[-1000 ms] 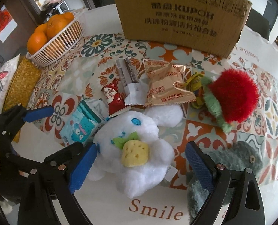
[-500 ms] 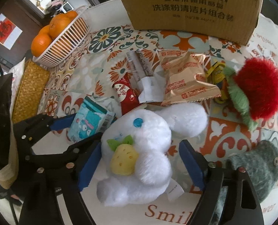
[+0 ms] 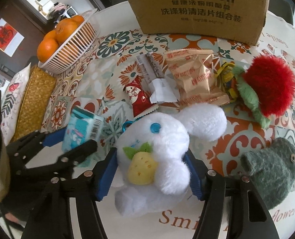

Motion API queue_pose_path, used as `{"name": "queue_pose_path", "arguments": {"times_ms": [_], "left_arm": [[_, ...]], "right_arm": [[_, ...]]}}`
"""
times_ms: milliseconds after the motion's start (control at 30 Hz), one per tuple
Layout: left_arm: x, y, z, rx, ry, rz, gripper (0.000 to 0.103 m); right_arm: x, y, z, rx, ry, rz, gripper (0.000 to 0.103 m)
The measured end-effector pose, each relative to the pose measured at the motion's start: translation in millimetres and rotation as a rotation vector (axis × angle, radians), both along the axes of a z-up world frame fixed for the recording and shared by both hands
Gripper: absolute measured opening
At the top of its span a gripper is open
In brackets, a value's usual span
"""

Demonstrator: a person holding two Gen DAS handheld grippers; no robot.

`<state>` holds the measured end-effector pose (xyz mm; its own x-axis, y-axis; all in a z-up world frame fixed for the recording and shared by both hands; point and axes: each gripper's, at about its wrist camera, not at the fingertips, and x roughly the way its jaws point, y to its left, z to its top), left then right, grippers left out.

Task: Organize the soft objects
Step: 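Carry the tissue pack with the left tool while the right tool carries the bunny over the box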

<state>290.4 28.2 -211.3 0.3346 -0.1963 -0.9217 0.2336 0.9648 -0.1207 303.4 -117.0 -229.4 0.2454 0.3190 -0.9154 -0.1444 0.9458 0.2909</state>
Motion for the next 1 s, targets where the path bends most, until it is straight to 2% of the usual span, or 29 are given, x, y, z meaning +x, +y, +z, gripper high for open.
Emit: {"name": "queue_pose_path", "arguments": {"times_ms": [333, 567, 1000], "left_arm": [[-16.9, -0.7, 38.0, 0.000, -0.093, 0.044, 0.051], [-29.5, -4.5, 69.9, 0.007, -0.169, 0.045, 0.051], [-39.1, -22.4, 125.1, -0.041, -0.300, 0.018, 0.051]], "right_arm": [[-20.1, -9.1, 24.1, 0.055, -0.054, -0.053, 0.063], [-37.1, -19.9, 57.8, 0.044, -0.157, -0.111, 0.064], [-53.4, -42.7, 125.8, -0.010, -0.351, -0.179, 0.064]]}}
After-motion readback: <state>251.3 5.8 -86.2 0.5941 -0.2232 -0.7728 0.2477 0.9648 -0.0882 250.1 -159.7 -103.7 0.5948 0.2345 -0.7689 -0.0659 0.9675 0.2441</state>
